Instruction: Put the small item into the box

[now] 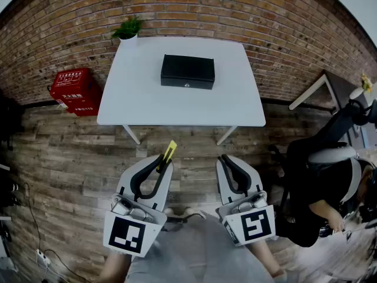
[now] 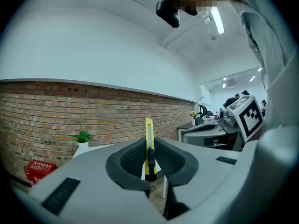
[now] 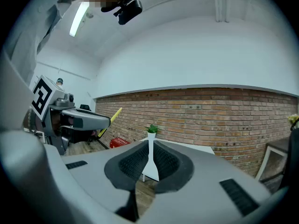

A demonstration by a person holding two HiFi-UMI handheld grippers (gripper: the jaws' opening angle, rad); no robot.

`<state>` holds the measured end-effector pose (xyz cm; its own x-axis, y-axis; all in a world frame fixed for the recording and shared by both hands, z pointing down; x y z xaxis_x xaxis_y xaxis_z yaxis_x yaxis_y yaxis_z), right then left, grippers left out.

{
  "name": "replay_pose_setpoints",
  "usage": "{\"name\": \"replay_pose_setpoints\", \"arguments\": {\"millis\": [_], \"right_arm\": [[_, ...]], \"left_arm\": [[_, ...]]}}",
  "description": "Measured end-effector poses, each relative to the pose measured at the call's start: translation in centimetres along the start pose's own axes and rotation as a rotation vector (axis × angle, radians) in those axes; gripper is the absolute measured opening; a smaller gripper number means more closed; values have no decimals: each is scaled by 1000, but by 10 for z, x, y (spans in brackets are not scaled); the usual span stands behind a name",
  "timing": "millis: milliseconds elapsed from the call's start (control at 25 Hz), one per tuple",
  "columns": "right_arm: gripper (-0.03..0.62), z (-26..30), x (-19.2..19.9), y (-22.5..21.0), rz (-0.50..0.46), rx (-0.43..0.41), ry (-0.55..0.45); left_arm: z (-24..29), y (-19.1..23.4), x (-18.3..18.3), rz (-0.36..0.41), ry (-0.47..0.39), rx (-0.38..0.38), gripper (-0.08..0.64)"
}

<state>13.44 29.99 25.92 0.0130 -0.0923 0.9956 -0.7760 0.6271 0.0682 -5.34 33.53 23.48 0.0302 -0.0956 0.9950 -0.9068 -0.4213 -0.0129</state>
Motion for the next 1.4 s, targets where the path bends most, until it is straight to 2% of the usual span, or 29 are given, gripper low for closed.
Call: {"name": "replay_pose_setpoints", "arguments": {"millis": [520,720,1000,1400], "right_arm": [[58,-7,-1,-4,7,10,-1],[58,-12,-1,-7,-39,14,-22],[58,-22,3,-21,40,4,-23],[59,-48,10,-40,41,-42,-7]], "left_arm": [[1,-9,-3,8,2,5,64],[1,-16,-3,13,5,-7,64],[2,-35,-7,15,12,-38,64],[2,-67,-3,-1,18,-86,64]]}}
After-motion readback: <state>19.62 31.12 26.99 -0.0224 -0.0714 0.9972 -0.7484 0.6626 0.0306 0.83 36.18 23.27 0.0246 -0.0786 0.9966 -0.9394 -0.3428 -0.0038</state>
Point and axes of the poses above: the fingertips, and each gripper's own axes: z forward along the fingers, y to its left, x out of its underside, the point moved 8 cm from there along -z, backward along the fingers, and after that the axes turned 12 degrees about -y, right-handed, at the moved point
